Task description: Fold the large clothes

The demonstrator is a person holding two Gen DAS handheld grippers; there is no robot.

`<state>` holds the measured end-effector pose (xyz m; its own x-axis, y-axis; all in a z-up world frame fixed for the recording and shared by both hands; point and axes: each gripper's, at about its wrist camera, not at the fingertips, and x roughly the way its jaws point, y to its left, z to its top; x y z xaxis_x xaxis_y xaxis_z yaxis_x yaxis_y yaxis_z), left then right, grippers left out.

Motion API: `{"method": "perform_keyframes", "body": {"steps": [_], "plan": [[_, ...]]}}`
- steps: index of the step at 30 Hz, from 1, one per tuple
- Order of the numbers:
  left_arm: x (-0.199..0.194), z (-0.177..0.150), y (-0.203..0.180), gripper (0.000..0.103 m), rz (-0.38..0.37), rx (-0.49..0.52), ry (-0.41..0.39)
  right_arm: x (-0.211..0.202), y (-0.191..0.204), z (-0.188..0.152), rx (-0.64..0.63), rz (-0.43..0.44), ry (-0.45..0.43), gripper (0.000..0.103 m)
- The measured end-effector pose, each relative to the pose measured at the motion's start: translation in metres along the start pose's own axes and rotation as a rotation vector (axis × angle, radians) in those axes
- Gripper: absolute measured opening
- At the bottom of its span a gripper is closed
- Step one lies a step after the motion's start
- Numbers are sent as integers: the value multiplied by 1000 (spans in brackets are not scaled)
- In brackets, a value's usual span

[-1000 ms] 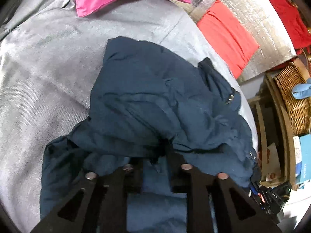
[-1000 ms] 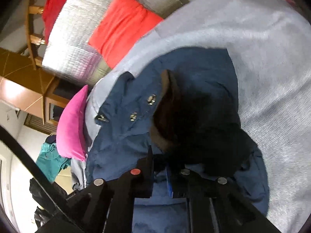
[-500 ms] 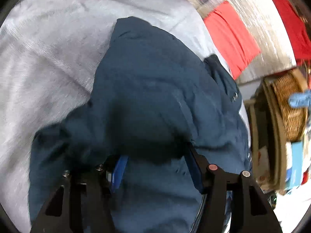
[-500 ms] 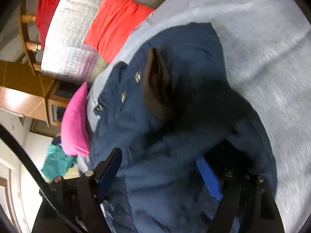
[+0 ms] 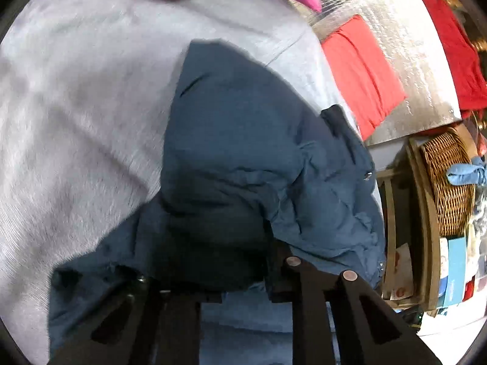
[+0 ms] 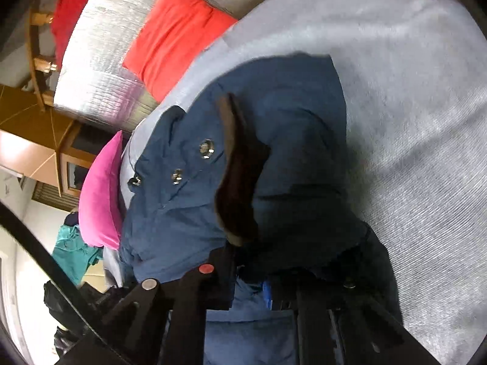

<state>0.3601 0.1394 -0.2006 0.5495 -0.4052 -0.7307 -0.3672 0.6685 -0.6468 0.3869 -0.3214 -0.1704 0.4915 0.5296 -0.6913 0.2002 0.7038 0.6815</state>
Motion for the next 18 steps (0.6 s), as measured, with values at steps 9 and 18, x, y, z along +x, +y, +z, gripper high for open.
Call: {"method": "perform_keyframes", "body": {"steps": [9, 18], "plan": [[-45, -27, -19, 49, 192, 191, -113, -30, 12, -15, -88, -69, -53, 69], [-118, -87, 15, 69, 347, 316, -199, -85, 0, -59, -170, -85, -67, 74]]}}
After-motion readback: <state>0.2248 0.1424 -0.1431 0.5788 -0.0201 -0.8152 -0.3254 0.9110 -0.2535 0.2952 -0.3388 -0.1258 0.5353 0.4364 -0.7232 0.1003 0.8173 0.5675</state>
